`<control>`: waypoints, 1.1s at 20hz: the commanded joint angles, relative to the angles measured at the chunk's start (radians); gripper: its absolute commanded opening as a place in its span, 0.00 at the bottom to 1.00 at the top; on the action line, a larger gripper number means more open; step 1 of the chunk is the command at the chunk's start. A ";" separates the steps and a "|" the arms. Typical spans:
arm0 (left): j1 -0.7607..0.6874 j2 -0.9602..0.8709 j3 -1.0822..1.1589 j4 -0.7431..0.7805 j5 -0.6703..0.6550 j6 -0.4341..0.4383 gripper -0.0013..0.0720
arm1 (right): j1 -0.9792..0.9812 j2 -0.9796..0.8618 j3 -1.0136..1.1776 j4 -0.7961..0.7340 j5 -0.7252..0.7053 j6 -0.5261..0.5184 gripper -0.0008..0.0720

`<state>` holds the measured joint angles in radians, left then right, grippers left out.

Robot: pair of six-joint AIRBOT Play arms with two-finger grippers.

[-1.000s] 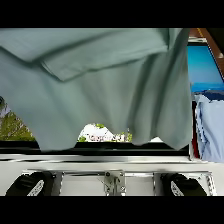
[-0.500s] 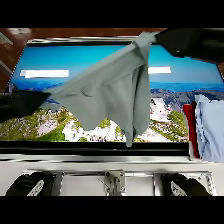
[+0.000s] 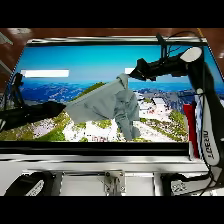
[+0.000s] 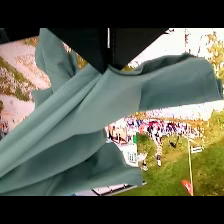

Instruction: Fold the shirts.

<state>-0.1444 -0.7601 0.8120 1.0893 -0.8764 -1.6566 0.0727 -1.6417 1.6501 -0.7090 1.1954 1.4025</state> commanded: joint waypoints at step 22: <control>0.302 -0.601 0.031 -0.213 -0.233 0.269 0.99 | -0.135 0.060 -0.334 -0.375 0.318 0.042 0.94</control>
<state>0.1532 -1.3586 0.9138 0.8722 -1.0531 -1.4284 -0.0853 -1.6249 1.4528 -1.0931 1.5745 1.4464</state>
